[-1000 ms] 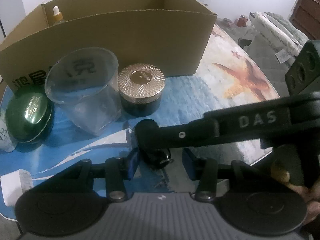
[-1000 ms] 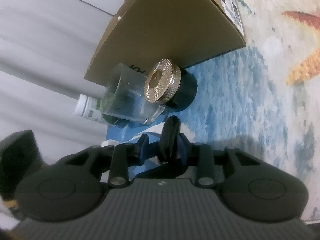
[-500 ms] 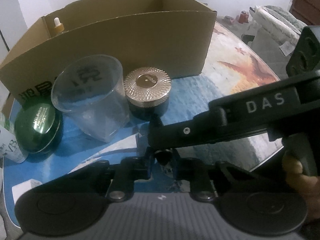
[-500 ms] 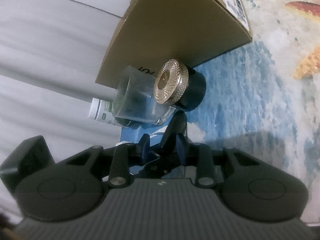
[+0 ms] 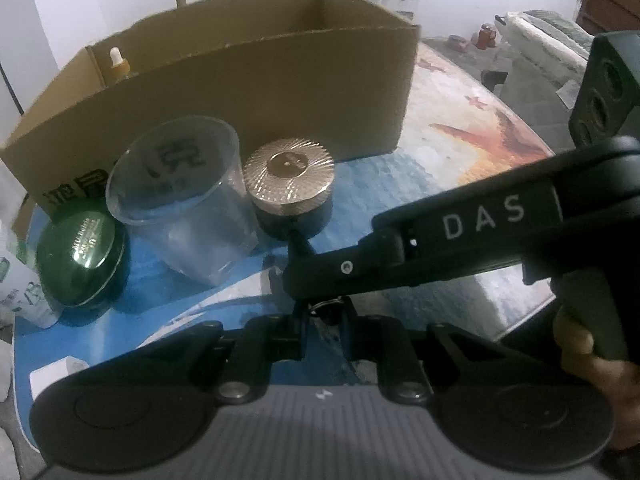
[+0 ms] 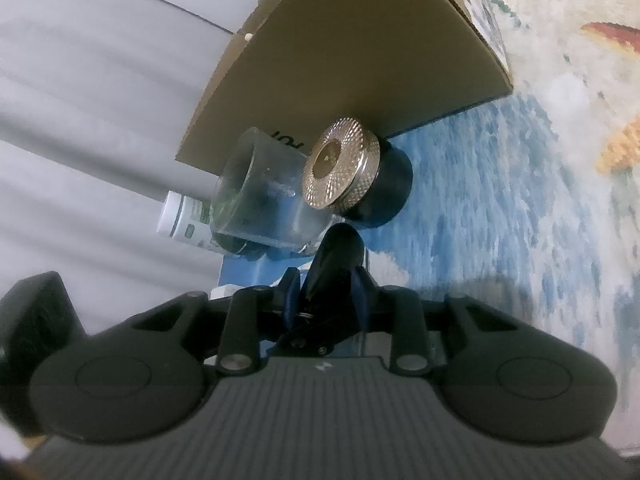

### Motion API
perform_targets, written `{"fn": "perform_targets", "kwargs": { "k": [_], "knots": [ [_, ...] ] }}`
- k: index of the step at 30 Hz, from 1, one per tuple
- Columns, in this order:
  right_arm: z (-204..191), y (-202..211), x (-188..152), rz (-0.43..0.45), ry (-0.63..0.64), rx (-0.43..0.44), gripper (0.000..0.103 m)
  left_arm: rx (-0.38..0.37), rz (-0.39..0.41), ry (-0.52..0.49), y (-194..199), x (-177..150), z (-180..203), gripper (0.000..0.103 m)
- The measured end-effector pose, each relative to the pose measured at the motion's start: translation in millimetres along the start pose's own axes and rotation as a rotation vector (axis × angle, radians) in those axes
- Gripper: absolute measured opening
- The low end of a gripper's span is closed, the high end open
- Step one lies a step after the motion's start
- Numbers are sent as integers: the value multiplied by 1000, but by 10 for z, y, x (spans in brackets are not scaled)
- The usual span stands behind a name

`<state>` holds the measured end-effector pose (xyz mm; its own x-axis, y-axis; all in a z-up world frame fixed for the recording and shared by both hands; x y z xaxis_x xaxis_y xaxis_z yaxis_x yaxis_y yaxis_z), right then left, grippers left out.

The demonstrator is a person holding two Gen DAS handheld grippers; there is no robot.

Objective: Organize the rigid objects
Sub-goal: 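Carry the black oval case into the box and open the right gripper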

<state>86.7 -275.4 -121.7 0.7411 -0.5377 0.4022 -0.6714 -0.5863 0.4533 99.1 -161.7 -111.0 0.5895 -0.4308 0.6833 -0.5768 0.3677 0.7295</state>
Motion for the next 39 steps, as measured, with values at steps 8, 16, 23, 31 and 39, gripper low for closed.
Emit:
{"fn": "perform_targets", "kwargs": {
  "k": [8,16,23,31,39],
  "knots": [
    [-263,436,-21,82,50,23,27,4,134,-58,549,190,205,16],
    [-1001,767,388,194,225,116,27,80,314,-121,1067,831,-7,17],
    [-1456,324,1069,147,339,152,27,104,249,-55,746,1465,-591,17],
    [-1163,-977,1731,-150,230,40,26,68,-82,133,-336,1619,-1426,17],
    [-906,-1648,1796,-286,180,-53,26,131,-195,210,-694,1484,-1741,20]
  ]
}}
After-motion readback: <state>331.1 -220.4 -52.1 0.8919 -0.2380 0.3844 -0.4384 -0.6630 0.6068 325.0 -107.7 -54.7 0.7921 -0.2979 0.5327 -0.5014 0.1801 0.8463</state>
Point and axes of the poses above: each gripper's, at about its wrist camera, not at the fingertips, and y roughly against the way its jaws point, z to its right, x to its top, the point moved 7 cm from there along -y, roughly the way its jaws point, and after that the axes turned 11 degrees about z, right-handed, at the moved point
